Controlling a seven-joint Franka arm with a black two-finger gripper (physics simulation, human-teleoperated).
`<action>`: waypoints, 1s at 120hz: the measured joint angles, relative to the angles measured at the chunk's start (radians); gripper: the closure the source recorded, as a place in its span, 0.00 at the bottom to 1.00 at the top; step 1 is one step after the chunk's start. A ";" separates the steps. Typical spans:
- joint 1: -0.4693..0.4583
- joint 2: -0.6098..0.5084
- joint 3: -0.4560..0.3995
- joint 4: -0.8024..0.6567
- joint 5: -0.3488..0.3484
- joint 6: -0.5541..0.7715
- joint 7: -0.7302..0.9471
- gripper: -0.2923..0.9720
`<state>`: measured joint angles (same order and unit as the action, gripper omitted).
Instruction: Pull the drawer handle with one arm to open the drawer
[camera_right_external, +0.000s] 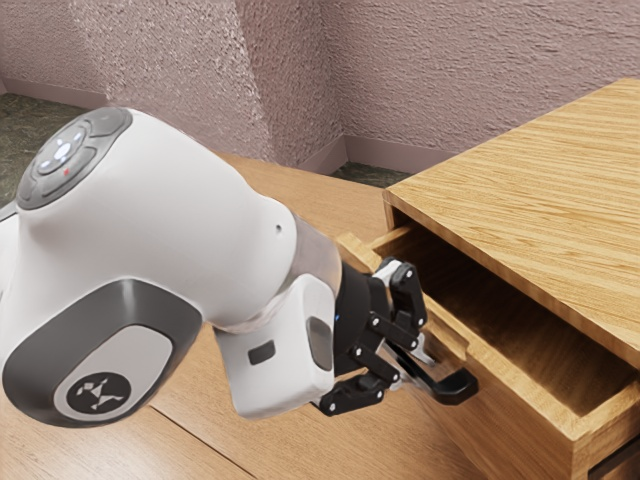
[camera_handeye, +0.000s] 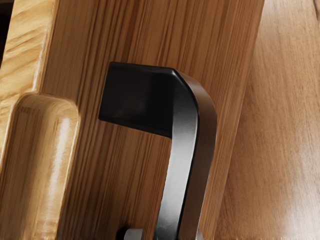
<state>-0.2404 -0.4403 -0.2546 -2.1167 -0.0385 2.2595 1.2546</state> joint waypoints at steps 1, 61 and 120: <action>0.000 -0.003 0.000 -0.002 0.000 0.000 -0.001 0.79; 0.001 -0.144 0.001 -0.116 -0.011 -0.001 -0.034 0.79; 0.001 -0.246 0.000 -0.179 -0.022 -0.056 -0.072 0.77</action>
<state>-0.2395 -0.6861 -0.2547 -2.2955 -0.0604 2.2037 1.1827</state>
